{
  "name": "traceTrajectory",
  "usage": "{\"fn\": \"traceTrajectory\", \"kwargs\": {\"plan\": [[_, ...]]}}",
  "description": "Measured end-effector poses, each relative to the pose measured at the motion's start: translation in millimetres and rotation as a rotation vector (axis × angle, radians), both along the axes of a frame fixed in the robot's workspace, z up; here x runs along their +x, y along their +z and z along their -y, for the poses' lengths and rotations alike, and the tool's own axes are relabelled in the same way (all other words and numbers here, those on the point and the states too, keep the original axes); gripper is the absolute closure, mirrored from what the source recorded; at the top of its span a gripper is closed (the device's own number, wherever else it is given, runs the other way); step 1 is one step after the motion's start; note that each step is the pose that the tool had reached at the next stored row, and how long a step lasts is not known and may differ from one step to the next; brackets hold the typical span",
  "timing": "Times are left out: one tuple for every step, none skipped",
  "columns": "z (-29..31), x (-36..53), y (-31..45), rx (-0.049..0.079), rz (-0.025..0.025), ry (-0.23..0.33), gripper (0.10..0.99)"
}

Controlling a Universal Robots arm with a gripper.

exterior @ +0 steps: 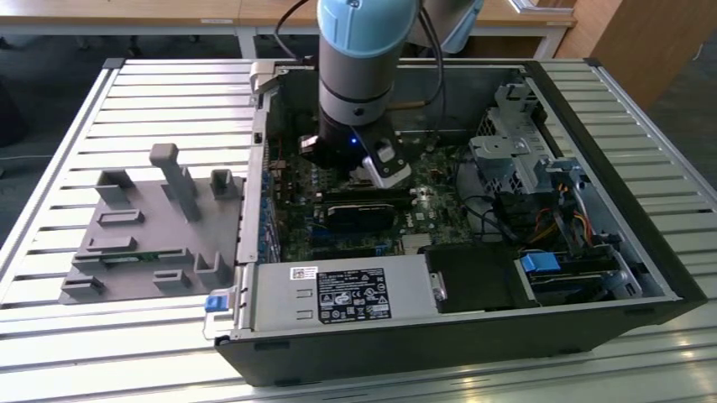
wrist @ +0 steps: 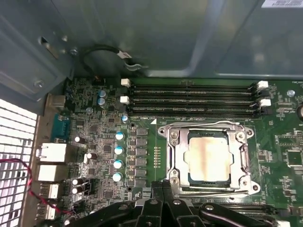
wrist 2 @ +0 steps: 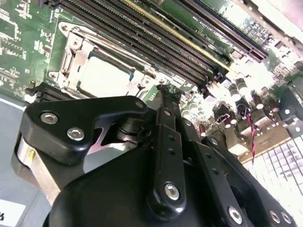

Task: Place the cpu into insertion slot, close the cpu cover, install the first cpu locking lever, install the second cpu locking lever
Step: 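Install the second cpu locking lever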

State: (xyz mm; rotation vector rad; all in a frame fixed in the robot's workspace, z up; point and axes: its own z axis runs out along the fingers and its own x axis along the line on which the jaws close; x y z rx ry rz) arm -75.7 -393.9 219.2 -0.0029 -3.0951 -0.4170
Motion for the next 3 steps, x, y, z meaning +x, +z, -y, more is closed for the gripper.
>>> {"fn": "traceTrajectory", "kwargs": {"plan": [[0.0, 0.0, 1.9, 0.0, 0.0, 0.0, 0.98], [0.0, 0.0, 3.3, 0.0, -0.0001, 0.0, 0.98], [-0.1, 0.0, 3.5, 0.0, 0.0, 0.0, 0.98]]}}
